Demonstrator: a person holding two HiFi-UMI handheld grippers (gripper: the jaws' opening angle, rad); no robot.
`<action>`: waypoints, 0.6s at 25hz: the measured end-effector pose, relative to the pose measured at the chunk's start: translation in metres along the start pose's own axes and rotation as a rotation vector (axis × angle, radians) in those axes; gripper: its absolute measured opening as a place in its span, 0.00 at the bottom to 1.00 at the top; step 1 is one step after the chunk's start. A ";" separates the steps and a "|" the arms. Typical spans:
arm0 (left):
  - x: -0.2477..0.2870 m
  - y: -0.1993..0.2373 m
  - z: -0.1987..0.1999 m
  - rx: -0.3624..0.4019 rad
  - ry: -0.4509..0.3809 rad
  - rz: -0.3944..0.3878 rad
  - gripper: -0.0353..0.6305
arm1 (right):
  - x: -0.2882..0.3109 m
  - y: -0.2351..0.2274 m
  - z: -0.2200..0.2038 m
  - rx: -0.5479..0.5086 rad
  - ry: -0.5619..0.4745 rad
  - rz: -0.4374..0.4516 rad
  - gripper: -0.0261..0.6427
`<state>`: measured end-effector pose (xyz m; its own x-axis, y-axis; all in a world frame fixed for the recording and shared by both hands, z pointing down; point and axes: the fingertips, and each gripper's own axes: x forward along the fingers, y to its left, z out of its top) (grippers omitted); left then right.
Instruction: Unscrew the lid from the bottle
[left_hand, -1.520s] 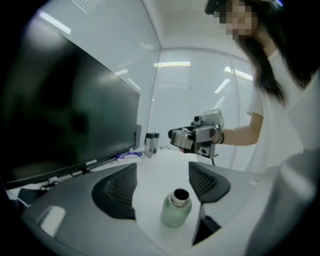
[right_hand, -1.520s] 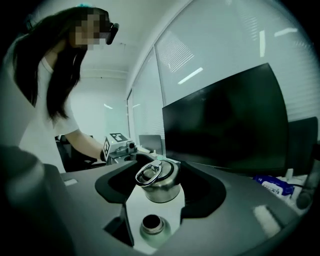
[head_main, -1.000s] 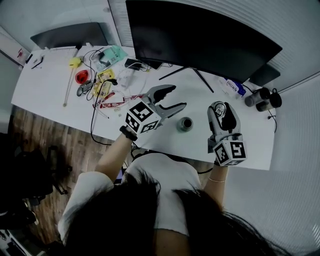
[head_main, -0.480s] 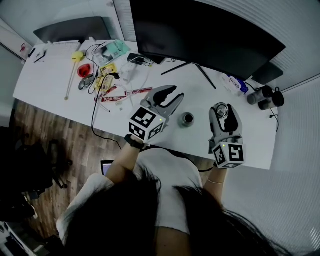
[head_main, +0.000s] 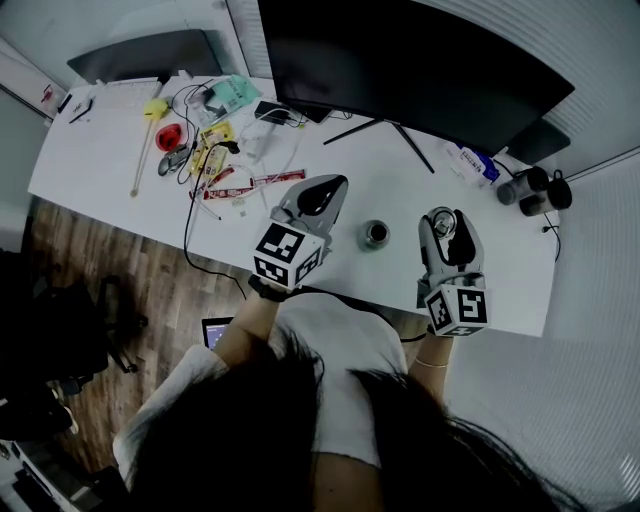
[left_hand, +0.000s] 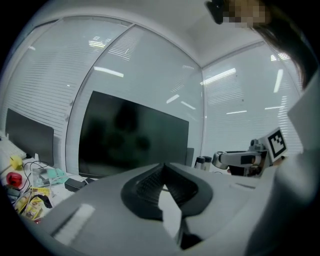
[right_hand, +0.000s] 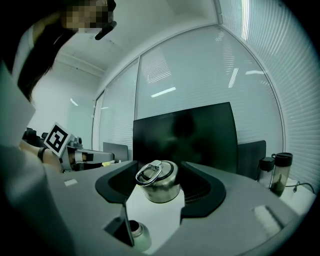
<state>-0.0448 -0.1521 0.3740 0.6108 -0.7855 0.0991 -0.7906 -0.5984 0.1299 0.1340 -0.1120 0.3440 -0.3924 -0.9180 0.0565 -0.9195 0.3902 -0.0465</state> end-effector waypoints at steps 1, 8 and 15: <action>0.000 0.001 -0.001 0.001 0.003 0.002 0.14 | 0.000 0.000 -0.001 0.003 0.000 0.001 0.43; 0.003 0.004 -0.003 0.001 0.016 0.010 0.14 | 0.003 -0.003 -0.003 0.007 0.009 0.001 0.43; 0.007 0.005 -0.004 0.006 0.023 0.001 0.14 | 0.006 -0.003 -0.007 0.014 0.020 0.004 0.43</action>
<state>-0.0447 -0.1598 0.3792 0.6110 -0.7822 0.1217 -0.7913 -0.5987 0.1241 0.1345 -0.1184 0.3516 -0.3962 -0.9150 0.0767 -0.9178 0.3924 -0.0608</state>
